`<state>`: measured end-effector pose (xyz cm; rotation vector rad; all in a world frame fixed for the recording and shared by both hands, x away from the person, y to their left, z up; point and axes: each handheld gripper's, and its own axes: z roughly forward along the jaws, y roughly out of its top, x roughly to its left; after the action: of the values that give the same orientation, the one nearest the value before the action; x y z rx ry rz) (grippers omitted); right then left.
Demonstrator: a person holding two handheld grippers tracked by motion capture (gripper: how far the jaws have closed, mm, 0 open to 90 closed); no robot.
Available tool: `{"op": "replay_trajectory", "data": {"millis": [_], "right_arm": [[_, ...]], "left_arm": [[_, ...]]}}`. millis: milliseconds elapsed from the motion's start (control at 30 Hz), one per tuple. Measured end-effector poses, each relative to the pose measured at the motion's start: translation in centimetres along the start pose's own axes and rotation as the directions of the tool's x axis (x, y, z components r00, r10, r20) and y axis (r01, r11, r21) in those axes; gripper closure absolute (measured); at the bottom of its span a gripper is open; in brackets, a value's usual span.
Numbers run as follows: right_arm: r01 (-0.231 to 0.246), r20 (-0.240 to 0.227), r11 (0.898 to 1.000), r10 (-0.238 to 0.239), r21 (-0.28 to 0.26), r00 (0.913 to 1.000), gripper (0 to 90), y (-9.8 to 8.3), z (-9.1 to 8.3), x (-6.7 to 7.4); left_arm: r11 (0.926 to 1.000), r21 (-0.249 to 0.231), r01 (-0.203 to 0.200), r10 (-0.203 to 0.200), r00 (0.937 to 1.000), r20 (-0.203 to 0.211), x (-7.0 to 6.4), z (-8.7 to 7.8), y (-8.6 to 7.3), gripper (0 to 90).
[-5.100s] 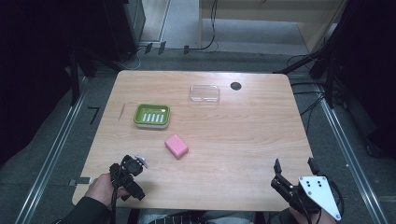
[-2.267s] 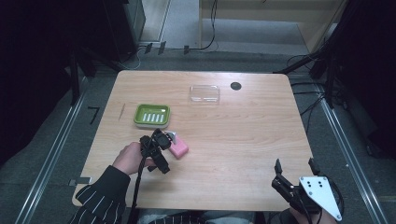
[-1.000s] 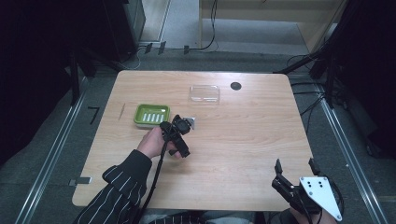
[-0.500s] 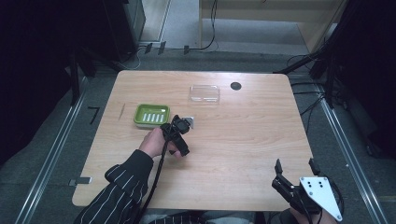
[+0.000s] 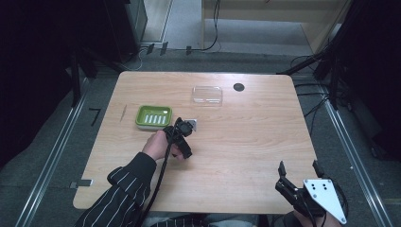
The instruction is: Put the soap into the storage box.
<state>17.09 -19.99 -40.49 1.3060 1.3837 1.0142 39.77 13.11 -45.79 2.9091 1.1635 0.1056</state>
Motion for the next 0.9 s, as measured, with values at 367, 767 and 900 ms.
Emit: {"op": "replay_trajectory", "data": {"millis": [367, 767, 900], "right_arm": [[0.000, 0.000, 1.000, 0.000, 0.000, 1.0000, 12.8, 0.00, 0.00, -0.01], [0.000, 0.001, 1.000, 0.000, -0.001, 1.0000, 12.8, 0.00, -0.01, 0.01], [-0.001, 0.001, 1.000, 0.001, -0.001, 1.0000, 12.8, 0.00, -0.01, 0.01]], "left_arm": [[1.0000, -0.001, 0.005, -0.005, 0.9998, 0.019, 0.20, 0.29, -0.05, 13.1], [1.0000, 0.001, 0.000, 0.000, 0.9997, 0.024, 0.26, 0.28, -0.07, 13.6], [0.9999, 0.008, -0.007, 0.007, 1.0000, 0.006, 0.28, 0.19, -0.07, 13.7]]}}
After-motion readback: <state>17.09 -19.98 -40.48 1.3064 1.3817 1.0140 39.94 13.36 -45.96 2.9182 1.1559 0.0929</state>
